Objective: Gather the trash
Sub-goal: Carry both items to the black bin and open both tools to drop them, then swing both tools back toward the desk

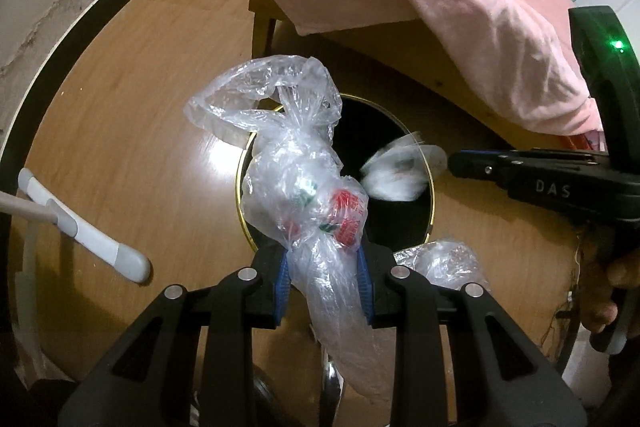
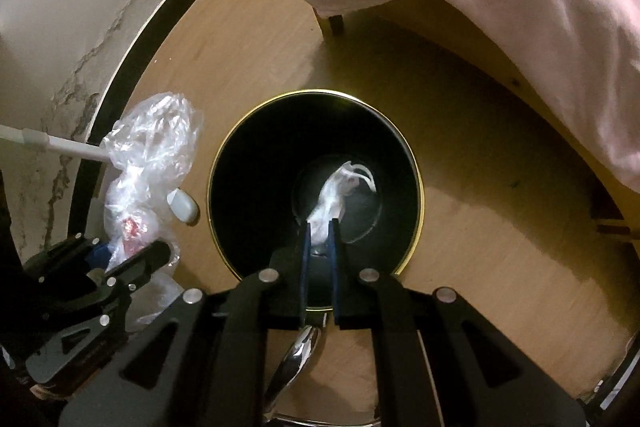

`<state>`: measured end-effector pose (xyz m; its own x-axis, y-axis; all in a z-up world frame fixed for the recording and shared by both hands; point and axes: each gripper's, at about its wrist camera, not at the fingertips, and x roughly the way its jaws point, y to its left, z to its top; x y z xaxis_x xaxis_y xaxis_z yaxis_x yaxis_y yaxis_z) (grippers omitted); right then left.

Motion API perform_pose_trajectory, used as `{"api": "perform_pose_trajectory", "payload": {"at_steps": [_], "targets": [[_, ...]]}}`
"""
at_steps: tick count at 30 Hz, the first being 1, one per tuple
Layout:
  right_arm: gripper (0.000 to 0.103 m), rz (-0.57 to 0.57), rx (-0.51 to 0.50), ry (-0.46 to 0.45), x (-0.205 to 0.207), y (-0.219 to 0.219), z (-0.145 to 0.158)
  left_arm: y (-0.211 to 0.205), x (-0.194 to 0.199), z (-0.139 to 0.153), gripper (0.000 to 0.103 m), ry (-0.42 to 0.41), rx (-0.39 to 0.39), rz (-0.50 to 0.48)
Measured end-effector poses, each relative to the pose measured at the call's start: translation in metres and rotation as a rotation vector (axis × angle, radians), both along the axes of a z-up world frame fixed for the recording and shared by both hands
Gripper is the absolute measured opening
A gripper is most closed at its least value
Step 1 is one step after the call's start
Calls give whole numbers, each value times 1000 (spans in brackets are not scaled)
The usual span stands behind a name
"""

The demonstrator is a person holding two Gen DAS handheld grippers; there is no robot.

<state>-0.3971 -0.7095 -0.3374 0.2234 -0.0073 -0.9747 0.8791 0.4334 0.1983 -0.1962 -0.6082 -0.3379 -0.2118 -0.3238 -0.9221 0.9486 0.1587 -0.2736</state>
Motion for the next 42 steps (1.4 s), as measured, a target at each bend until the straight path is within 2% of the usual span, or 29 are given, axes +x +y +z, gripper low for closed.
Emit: {"api": "perform_pose_trajectory", "payload": {"at_steps": [5, 6, 7, 9, 19, 20, 22, 23, 24, 32, 35, 37, 39, 42], "targets": [[12, -19, 3, 0, 4, 2, 0, -2, -4, -3, 27, 10, 3, -12], [22, -23, 1, -2, 4, 1, 1, -2, -5, -3, 27, 9, 1, -17], [47, -29, -5, -5, 3, 1, 3, -3, -6, -3, 27, 9, -1, -23], [67, -38, -38, -13, 4, 1, 9, -4, -10, -3, 27, 11, -3, -33], [68, -64, -55, -39, 3, -5, 21, -12, -19, -4, 27, 15, 1, -58], [68, -71, -57, -42, 1, -6, 22, -13, -20, -4, 29, 21, 0, -58], [68, -85, -61, -47, -3, -8, 23, -17, -23, -4, 41, 28, 3, -60], [68, -92, -62, -51, -4, -8, 24, -19, -25, -2, 53, 30, -2, -62], [68, -97, -64, -53, -6, -9, 26, -20, -26, 0, 60, 29, -11, -61], [68, -118, -88, -69, -13, -13, 38, -23, -24, 19, 65, 32, -43, -42], [68, -113, -108, -81, -11, -13, 50, -19, -19, 42, 68, 8, -69, -28], [68, -103, -134, -92, -9, -12, 65, -12, -14, 68, 71, -25, -103, -12], [68, -91, -178, -104, -8, -11, 89, -6, -10, 92, 74, -42, -136, -2], [70, -73, -277, -149, -4, -7, 145, 13, -4, 148, 77, -99, -210, 8]]}}
